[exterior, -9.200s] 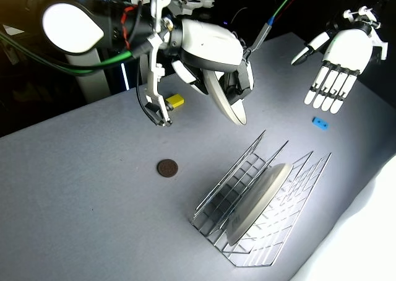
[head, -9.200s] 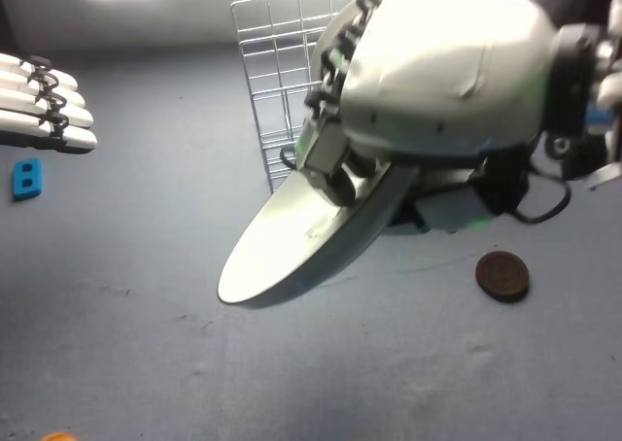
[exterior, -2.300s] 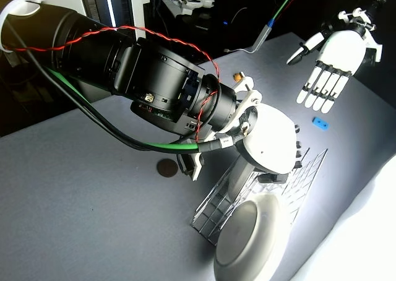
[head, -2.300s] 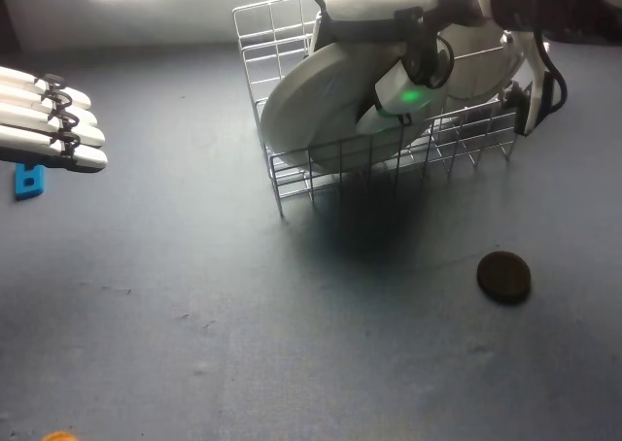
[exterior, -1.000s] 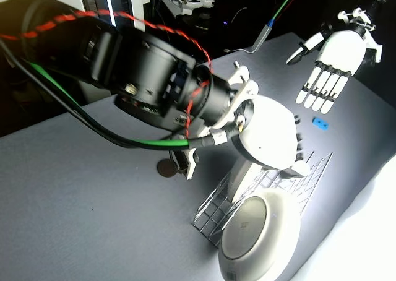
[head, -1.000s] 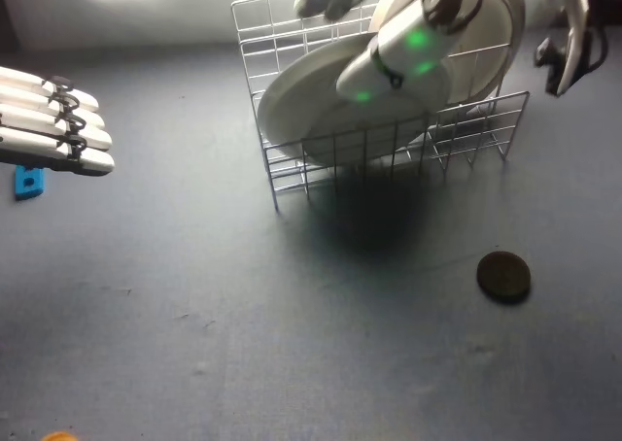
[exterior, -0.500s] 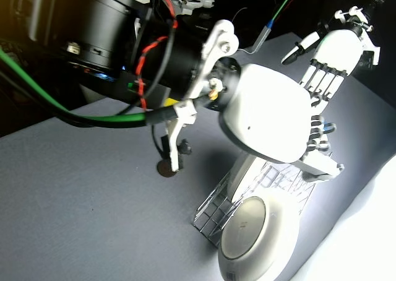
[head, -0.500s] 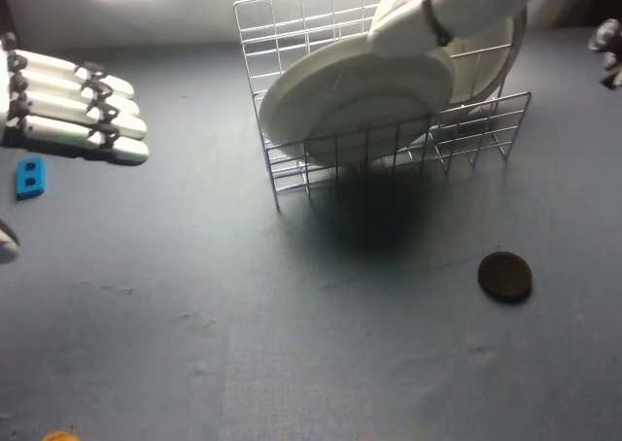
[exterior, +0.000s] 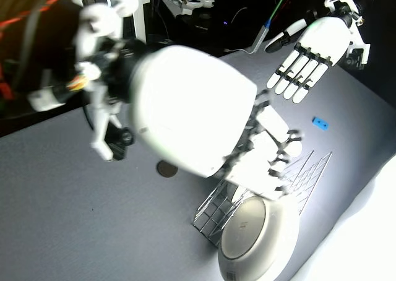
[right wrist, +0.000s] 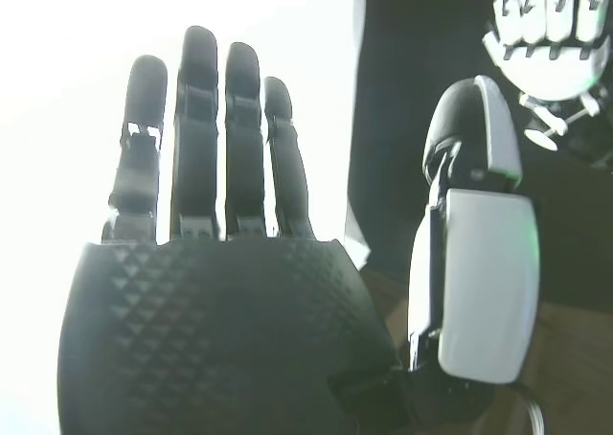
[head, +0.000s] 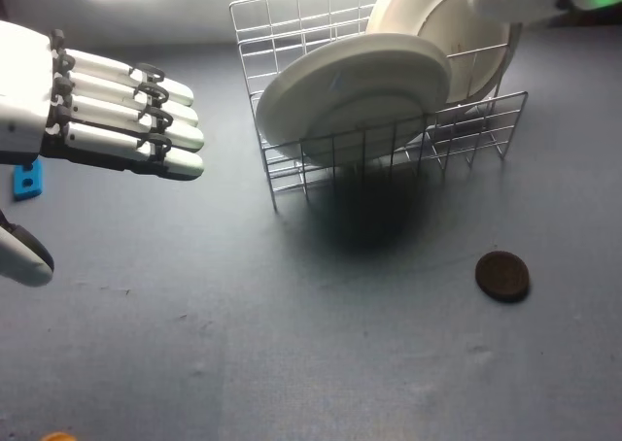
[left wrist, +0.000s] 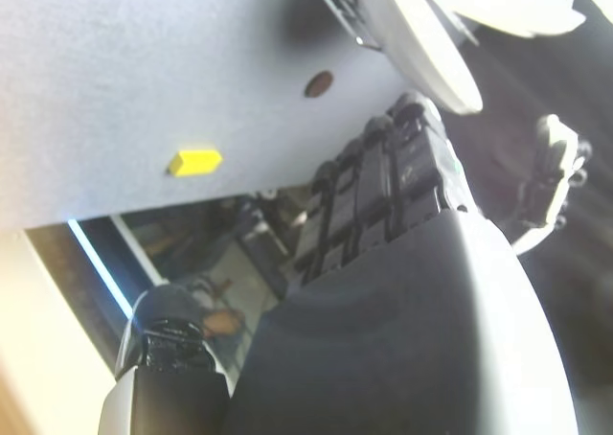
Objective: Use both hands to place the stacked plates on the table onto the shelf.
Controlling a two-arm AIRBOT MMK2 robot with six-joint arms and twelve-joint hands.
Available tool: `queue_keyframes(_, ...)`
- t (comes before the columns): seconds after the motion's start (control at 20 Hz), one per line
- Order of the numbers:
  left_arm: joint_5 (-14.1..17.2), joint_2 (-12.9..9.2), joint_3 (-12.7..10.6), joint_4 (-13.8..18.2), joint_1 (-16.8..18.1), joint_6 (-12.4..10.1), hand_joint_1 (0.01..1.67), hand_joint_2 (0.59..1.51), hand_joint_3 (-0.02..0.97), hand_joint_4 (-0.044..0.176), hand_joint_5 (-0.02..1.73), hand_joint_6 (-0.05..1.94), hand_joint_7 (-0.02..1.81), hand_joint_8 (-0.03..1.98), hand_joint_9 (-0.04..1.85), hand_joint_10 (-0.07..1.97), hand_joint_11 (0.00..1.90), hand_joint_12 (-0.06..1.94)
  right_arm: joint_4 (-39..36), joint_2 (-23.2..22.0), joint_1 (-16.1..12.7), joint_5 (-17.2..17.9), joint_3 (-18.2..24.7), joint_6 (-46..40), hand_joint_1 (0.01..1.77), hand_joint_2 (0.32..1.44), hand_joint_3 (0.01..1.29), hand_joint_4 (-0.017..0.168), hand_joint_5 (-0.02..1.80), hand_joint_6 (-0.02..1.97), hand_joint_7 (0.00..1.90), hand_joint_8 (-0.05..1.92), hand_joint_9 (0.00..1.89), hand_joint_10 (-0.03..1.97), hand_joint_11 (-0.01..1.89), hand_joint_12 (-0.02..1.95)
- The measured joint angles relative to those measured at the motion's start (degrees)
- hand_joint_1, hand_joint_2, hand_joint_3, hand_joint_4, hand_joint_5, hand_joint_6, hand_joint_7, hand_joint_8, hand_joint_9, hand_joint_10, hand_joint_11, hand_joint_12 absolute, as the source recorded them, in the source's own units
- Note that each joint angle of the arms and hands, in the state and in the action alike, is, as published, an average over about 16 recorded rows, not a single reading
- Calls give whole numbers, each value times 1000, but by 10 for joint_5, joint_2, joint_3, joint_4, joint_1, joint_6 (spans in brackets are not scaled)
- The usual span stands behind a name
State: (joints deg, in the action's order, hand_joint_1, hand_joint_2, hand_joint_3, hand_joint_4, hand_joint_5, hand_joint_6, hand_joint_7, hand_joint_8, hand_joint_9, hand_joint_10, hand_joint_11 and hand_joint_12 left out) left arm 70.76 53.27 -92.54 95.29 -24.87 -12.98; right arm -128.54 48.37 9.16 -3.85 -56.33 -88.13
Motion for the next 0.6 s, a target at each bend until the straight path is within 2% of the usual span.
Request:
queue_keyframes(0.2, 3, -3, 11, 7, 7, 0, 20, 1141, 16, -2, 20, 15, 17, -5, 22, 17, 16, -8, 1, -21, 13, -16, 9, -29, 876, 1028, 13, -4, 662, 397, 777, 449, 732, 572, 363, 1325)
queue_keyframes(0.45, 4, -3, 11, 12, 10, 0, 20, 1141, 16, -2, 20, 15, 17, -5, 22, 18, 15, -8, 2, -28, 28, -32, 13, -45, 1045, 1051, 13, -5, 787, 629, 891, 687, 834, 843, 562, 1334)
queue_keyframes(0.6, 5, -3, 11, 15, 12, 0, 20, 1141, 16, -2, 20, 15, 17, -5, 23, 18, 15, -8, 3, -27, 37, -43, 13, -56, 1185, 1070, 13, -4, 876, 818, 971, 893, 904, 1068, 710, 1337)
